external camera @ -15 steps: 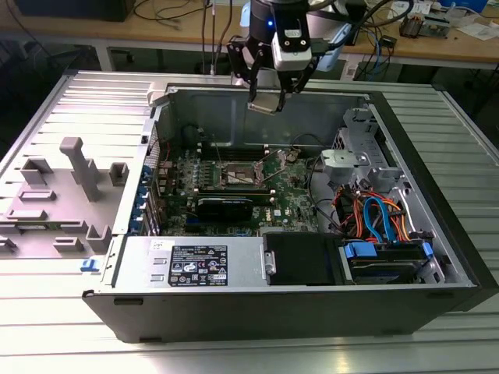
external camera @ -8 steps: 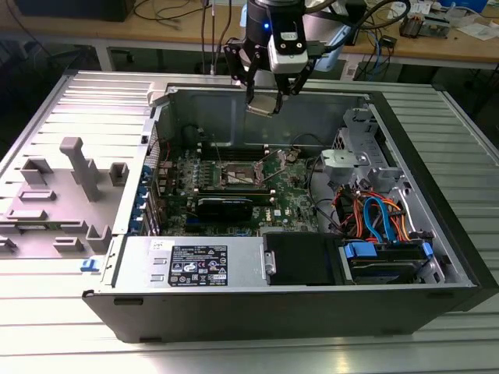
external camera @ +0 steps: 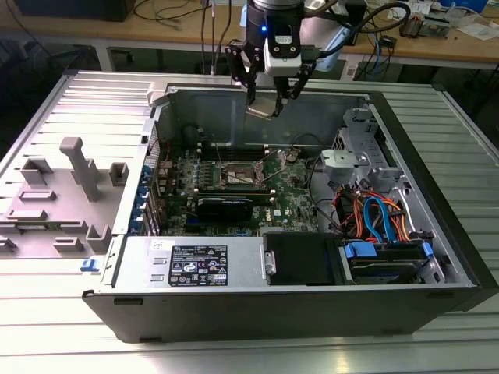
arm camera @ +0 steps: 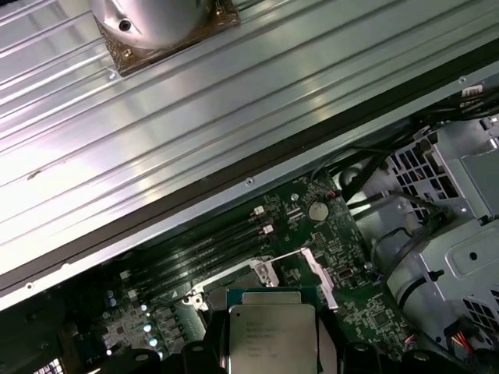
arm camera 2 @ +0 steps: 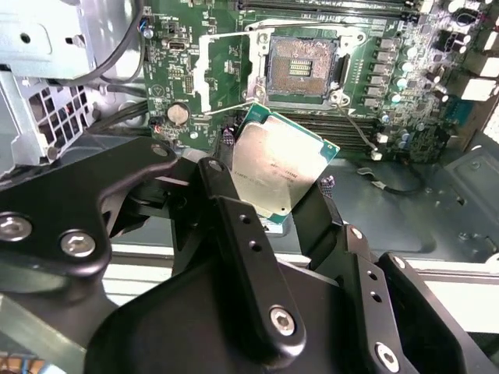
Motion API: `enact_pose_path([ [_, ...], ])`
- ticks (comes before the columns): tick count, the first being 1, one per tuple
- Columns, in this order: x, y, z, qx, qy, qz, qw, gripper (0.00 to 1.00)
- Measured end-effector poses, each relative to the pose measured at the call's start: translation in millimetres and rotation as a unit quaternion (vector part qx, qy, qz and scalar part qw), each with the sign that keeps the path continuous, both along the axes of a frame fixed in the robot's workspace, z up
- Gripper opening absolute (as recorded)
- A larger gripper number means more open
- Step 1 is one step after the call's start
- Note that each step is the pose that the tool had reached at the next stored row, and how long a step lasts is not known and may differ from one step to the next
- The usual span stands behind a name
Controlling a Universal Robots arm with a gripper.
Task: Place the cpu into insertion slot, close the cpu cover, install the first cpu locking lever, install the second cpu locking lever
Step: 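Place the cpu into insertion slot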
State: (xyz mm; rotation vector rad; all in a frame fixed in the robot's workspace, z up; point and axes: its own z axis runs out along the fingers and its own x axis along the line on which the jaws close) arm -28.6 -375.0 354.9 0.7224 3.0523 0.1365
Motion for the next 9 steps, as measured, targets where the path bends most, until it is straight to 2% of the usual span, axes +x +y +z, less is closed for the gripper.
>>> enact_pose_path([
  [4, 0.0, 0.0, -1.1, 0.0, 0.0, -0.016, 0.9999, 0.55],
  [9, 0.0, 0.0, -3.1, 0.0, 0.0, -0.047, 0.9989, 0.55],
])
